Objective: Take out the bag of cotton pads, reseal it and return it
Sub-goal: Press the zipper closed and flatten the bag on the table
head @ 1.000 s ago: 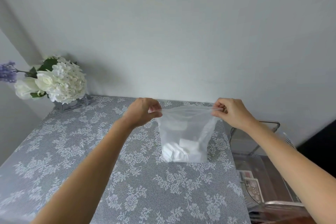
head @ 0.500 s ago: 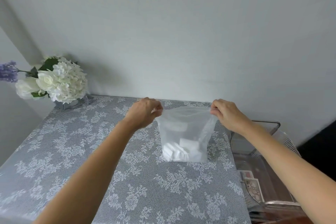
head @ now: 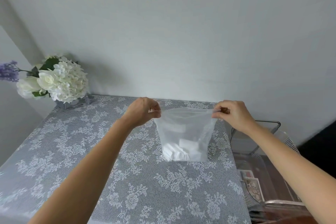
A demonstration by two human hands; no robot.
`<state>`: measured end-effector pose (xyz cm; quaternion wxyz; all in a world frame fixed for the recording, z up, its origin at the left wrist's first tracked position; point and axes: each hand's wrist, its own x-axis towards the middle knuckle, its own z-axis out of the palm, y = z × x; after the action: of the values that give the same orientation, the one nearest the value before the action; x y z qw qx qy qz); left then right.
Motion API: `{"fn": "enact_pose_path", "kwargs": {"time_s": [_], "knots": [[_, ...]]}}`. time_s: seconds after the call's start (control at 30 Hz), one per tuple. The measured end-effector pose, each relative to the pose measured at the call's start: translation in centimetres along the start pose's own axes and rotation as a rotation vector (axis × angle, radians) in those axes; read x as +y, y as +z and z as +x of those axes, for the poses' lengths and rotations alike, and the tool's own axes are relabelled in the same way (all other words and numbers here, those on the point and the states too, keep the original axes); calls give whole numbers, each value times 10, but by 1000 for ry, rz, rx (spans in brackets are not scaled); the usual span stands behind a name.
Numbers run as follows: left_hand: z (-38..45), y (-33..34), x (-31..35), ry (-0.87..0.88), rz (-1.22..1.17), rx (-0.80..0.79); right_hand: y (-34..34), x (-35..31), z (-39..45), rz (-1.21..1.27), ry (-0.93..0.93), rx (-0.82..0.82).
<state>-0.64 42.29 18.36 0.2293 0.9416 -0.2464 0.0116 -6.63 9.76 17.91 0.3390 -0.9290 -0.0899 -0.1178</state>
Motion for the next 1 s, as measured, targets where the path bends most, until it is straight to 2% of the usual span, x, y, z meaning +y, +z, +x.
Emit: {"fn": "enact_pose_path", "kwargs": {"time_s": [0.17, 0.37, 0.5, 0.87, 1.0], "knots": [[0, -5, -2, -26, -121, -75, 0, -2, 0, -3, -8, 1], [4, -3, 2, 22, -54, -75, -3, 0, 3, -6, -18, 4], [6, -1, 7, 10, -57, -96, 1, -1, 3, 68, 45, -36], [5, 7, 13, 20, 21, 67, 12, -6, 5, -107, -88, 19], [6, 7, 14, -3, 44, 2, 15, -5, 6, -130, -86, -10]]}}
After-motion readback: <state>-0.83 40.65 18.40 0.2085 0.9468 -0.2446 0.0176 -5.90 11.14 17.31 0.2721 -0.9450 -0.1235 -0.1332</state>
